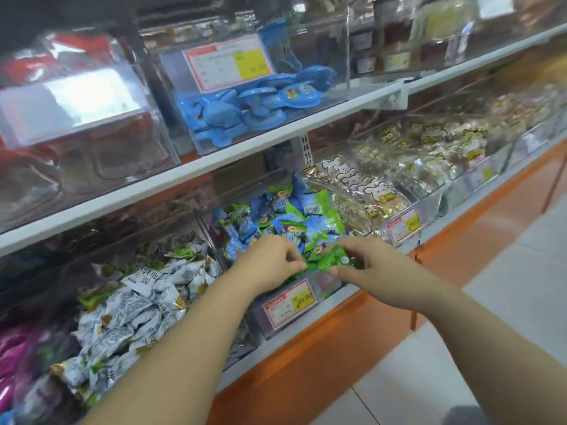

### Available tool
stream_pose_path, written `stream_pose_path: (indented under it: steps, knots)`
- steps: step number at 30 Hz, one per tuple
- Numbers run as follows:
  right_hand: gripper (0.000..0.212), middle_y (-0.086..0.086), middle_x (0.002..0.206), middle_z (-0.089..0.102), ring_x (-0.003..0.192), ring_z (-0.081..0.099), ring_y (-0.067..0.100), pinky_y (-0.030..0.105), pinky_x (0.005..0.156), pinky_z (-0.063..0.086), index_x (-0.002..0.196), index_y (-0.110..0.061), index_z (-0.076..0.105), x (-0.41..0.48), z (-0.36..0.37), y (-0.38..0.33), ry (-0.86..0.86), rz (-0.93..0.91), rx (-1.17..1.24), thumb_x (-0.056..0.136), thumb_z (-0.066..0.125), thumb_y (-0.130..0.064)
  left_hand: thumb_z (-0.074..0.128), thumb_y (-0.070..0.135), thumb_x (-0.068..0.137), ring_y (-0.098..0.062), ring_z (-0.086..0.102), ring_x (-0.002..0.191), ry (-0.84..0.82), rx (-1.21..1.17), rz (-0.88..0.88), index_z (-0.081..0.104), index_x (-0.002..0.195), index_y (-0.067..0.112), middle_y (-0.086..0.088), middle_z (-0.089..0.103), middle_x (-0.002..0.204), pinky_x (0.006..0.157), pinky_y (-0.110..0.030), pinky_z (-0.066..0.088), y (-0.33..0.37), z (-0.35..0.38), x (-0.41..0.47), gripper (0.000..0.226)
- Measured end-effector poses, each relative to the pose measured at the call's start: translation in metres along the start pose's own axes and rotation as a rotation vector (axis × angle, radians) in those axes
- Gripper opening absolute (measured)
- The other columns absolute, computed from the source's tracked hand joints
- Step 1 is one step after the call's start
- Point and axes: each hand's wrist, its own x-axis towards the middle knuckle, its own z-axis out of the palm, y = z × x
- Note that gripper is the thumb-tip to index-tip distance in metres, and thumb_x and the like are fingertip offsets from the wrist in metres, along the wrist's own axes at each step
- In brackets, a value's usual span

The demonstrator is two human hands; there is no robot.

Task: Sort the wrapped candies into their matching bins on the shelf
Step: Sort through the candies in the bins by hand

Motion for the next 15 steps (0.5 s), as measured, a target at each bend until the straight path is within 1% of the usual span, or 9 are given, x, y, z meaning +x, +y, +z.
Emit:
stream_pose_path:
  steps: [2, 4, 6, 8, 10, 11, 12, 13, 15]
  knots:
    - [0.022, -0.02, 0.049, 0.05, 0.044, 0.038, 0.005, 0.017, 0.047, 0.031, 0.115, -0.017, 0.06, 0.005, 0.005, 0.0, -0.037, 0.025, 0.021, 0.094, 0.056, -0.024, 0.058, 0.023, 0.094, 0.0, 0.053, 0.07, -0.029, -0.015, -0.001, 0.068, 0.091, 0.011, 0.013, 0.059, 0.08, 0.069, -0.023, 0.041, 0.0, 0.001, 0.003, 0.016]
    - [0.036, -0.014, 0.047, 0.046, 0.04, 0.032, 0.007, 0.016, 0.043, 0.031, 0.131, -0.026, 0.05, 0.012, 0.006, 0.002, -0.027, 0.07, 0.03, 0.095, 0.054, -0.025, 0.055, 0.021, 0.095, 0.006, 0.047, 0.065, -0.021, -0.027, -0.014, 0.067, 0.092, 0.009, 0.016, 0.054, 0.078, 0.066, -0.019, 0.037, -0.001, 0.0, 0.004, 0.016]
    - [0.045, -0.016, 0.07, 0.049, 0.044, 0.037, 0.009, 0.015, 0.045, 0.034, 0.138, -0.029, 0.043, 0.018, 0.005, 0.004, -0.03, 0.083, 0.019, 0.095, 0.054, -0.027, 0.054, 0.023, 0.096, 0.005, 0.05, 0.067, -0.011, -0.071, -0.026, 0.064, 0.089, 0.013, 0.018, 0.054, 0.077, 0.066, -0.021, 0.042, -0.006, -0.001, 0.003, 0.015]
    - [0.05, -0.008, 0.098, 0.057, 0.052, 0.042, 0.007, 0.012, 0.051, 0.036, 0.142, -0.03, 0.039, 0.022, 0.005, 0.005, -0.037, 0.089, 0.026, 0.095, 0.054, -0.028, 0.056, 0.028, 0.095, -0.006, 0.059, 0.078, -0.034, -0.139, -0.033, 0.062, 0.094, 0.013, 0.012, 0.061, 0.085, 0.076, -0.028, 0.05, -0.007, -0.001, 0.0, 0.016]
    - [0.053, -0.004, 0.108, 0.06, 0.072, 0.056, 0.003, 0.011, 0.063, 0.037, 0.144, -0.028, 0.036, 0.026, 0.006, 0.006, -0.029, 0.092, 0.041, 0.094, 0.055, -0.028, 0.059, 0.032, 0.092, -0.013, 0.06, 0.087, -0.078, -0.132, -0.028, 0.062, 0.101, 0.016, 0.004, 0.064, 0.099, 0.079, -0.028, 0.049, -0.007, 0.001, -0.001, 0.019]
    - [0.055, -0.002, 0.124, 0.058, 0.099, 0.059, 0.006, 0.015, 0.076, 0.038, 0.145, -0.027, 0.034, 0.027, 0.006, 0.006, -0.031, 0.097, 0.043, 0.094, 0.055, -0.027, 0.06, 0.033, 0.092, -0.012, 0.058, 0.087, -0.097, -0.099, -0.019, 0.062, 0.102, 0.018, 0.003, 0.064, 0.102, 0.075, -0.025, 0.046, -0.006, 0.002, -0.001, 0.018]
    - [0.056, -0.002, 0.14, 0.048, 0.119, 0.052, 0.01, 0.019, 0.087, 0.036, 0.146, -0.026, 0.032, 0.029, 0.006, 0.006, -0.042, 0.104, 0.037, 0.094, 0.055, -0.027, 0.06, 0.032, 0.092, -0.011, 0.057, 0.085, -0.105, -0.07, -0.01, 0.062, 0.099, 0.02, 0.003, 0.064, 0.103, 0.072, -0.023, 0.043, -0.005, 0.003, 0.0, 0.015]
    - [0.058, -0.002, 0.148, 0.04, 0.123, 0.048, 0.01, 0.021, 0.092, 0.033, 0.147, -0.026, 0.03, 0.03, 0.006, 0.005, -0.056, 0.105, 0.028, 0.094, 0.055, -0.027, 0.06, 0.03, 0.092, -0.011, 0.056, 0.084, -0.102, -0.057, -0.006, 0.061, 0.094, 0.021, 0.003, 0.064, 0.102, 0.069, -0.022, 0.042, -0.005, 0.003, 0.0, 0.01]
    - [0.06, -0.002, 0.151, 0.033, 0.115, 0.052, 0.006, 0.02, 0.091, 0.029, 0.148, -0.024, 0.027, 0.032, 0.004, 0.005, -0.089, 0.111, 0.015, 0.095, 0.054, -0.027, 0.058, 0.023, 0.093, -0.011, 0.058, 0.082, -0.059, -0.08, 0.001, 0.058, 0.083, 0.023, 0.004, 0.063, 0.096, 0.07, -0.025, 0.046, -0.006, 0.002, 0.001, 0.01]
